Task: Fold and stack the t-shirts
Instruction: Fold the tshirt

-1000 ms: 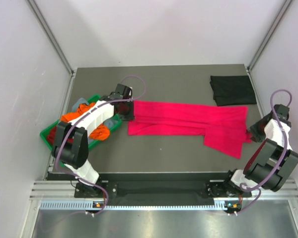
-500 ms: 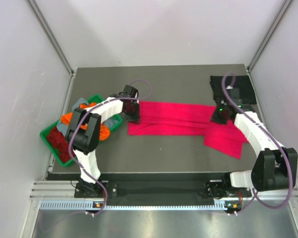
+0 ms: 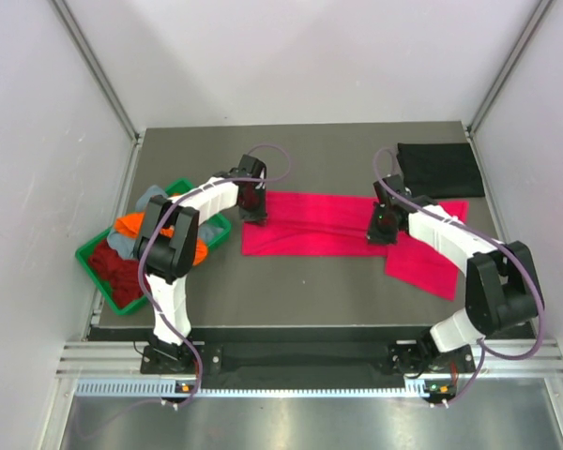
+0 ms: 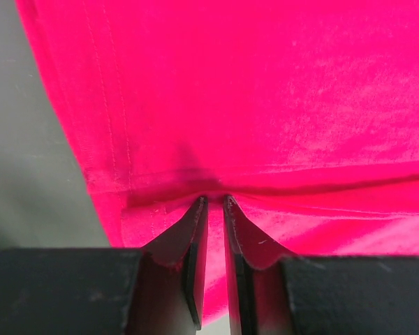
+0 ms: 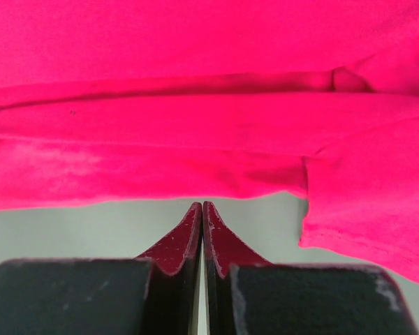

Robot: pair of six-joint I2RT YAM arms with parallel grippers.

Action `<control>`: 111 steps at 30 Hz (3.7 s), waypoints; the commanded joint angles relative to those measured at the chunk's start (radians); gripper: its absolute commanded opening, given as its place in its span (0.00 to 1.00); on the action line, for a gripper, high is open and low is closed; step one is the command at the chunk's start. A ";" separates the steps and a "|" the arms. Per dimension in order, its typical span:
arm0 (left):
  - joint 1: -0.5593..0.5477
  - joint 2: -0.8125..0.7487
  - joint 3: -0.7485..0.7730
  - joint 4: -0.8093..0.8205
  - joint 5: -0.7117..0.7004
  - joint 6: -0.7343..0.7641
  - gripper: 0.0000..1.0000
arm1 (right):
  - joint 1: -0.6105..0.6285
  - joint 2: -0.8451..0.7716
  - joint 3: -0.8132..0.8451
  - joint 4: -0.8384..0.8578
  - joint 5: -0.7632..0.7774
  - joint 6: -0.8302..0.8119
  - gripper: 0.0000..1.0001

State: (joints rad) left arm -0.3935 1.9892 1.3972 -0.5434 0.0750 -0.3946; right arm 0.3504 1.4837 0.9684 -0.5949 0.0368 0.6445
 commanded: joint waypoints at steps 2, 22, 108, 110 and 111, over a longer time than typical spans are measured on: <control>0.001 0.010 0.040 0.010 -0.067 0.002 0.20 | 0.013 0.046 -0.004 0.058 0.063 0.017 0.00; 0.001 0.048 0.051 -0.046 -0.253 0.013 0.18 | 0.012 0.227 0.107 0.064 0.215 -0.036 0.00; -0.001 -0.537 -0.282 -0.007 0.236 0.140 0.34 | -0.622 -0.301 -0.450 -0.020 0.109 0.342 0.04; -0.001 -0.540 -0.282 -0.012 0.214 0.142 0.34 | -0.620 -0.310 -0.432 -0.037 0.109 0.325 0.00; -0.001 -0.540 -0.279 -0.013 0.204 0.143 0.35 | -0.620 -0.315 -0.407 -0.055 0.110 0.304 0.00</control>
State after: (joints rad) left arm -0.3946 1.4624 1.1065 -0.5789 0.3099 -0.2626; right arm -0.2584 1.1584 0.5346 -0.6296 0.0921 0.9901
